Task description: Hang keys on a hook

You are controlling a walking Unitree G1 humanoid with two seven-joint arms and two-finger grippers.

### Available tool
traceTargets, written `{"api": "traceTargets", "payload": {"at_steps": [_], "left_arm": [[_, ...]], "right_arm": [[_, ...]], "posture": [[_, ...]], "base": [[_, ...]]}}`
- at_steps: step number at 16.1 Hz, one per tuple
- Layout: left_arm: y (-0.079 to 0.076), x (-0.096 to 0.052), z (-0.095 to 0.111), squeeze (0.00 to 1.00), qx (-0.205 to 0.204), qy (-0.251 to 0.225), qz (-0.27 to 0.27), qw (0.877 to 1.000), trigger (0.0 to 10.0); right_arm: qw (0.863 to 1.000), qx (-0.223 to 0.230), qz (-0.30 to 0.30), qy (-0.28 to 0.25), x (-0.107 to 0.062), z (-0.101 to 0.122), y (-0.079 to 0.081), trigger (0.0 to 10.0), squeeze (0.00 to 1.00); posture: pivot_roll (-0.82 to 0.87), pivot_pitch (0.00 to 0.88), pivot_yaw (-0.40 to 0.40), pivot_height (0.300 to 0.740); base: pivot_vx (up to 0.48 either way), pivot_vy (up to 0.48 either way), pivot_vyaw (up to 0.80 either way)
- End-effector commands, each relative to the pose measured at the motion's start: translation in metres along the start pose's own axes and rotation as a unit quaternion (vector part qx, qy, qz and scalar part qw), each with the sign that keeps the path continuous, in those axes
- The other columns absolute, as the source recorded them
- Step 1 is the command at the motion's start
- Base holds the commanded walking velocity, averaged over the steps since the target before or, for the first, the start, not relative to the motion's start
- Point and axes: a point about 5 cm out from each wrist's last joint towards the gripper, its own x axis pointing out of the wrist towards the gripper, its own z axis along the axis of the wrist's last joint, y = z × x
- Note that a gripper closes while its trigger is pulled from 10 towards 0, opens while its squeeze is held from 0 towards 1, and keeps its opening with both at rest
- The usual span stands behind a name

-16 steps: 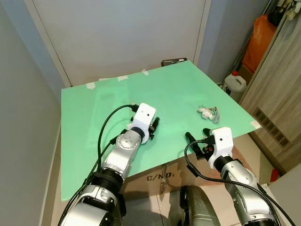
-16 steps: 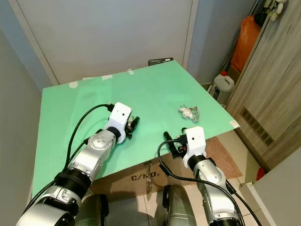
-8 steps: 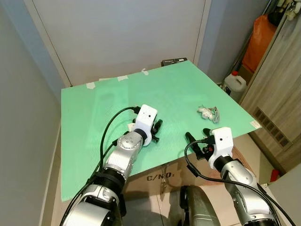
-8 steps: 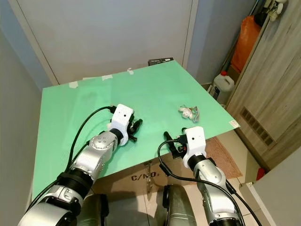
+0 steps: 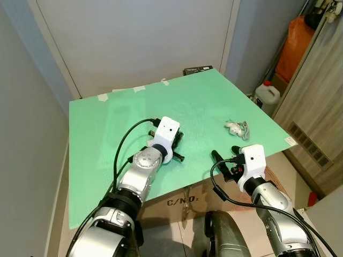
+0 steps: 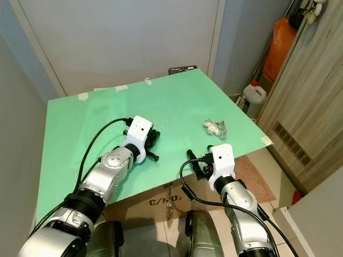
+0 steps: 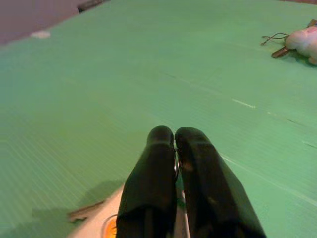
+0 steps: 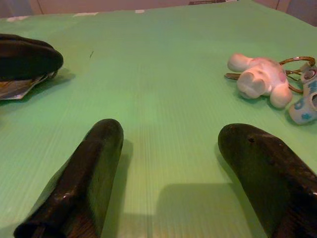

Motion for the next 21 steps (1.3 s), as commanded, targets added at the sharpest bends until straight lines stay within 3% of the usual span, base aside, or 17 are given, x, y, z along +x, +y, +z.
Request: {"api": "traceTargets", "payload": {"at_steps": [1,8,15,18,20,21], "left_arm": [[0.002,0.001,0.006,0.0,0.021,-0.009,0.002,1.0,0.0],[0.009,0.003,0.039,0.0,0.03,-0.066,0.006,0.997,0.0],[0.014,0.0,0.068,0.0,0.069,-0.115,0.025,0.991,0.0],[0.026,-0.009,0.089,0.0,0.019,-0.173,0.061,0.983,0.0],[0.033,-0.018,0.082,0.0,-0.038,-0.193,0.087,0.977,0.0],[0.032,-0.022,0.076,0.0,-0.028,-0.193,0.098,0.976,0.0]], "right_arm": [[1.0,-0.002,-0.003,-0.006,0.003,0.005,-0.002,10.0,0.0],[1.0,-0.001,-0.005,-0.011,0.006,0.007,-0.001,10.0,0.0],[1.0,0.001,-0.007,-0.012,0.009,0.007,-0.001,10.0,0.0],[0.999,0.012,-0.014,-0.041,0.019,0.021,-0.001,10.0,0.0],[0.996,0.041,-0.035,-0.071,0.029,0.038,0.001,10.0,0.0],[0.996,0.041,-0.033,-0.074,0.032,0.042,0.003,10.0,0.0]], "posture": [[-0.11,0.0,0.036,0.596],[-0.1,0.0,0.043,0.596],[-0.1,0.0,0.049,0.596],[-0.09,0.0,0.052,0.596],[-0.08,0.0,0.055,0.596],[-0.07,0.0,0.058,0.596]], "base": [[0.0,0.0,0.0],[0.0,0.0,0.0],[0.0,0.0,0.0],[0.0,0.0,0.0],[0.0,0.0,0.0],[0.0,0.0,0.0]]}}
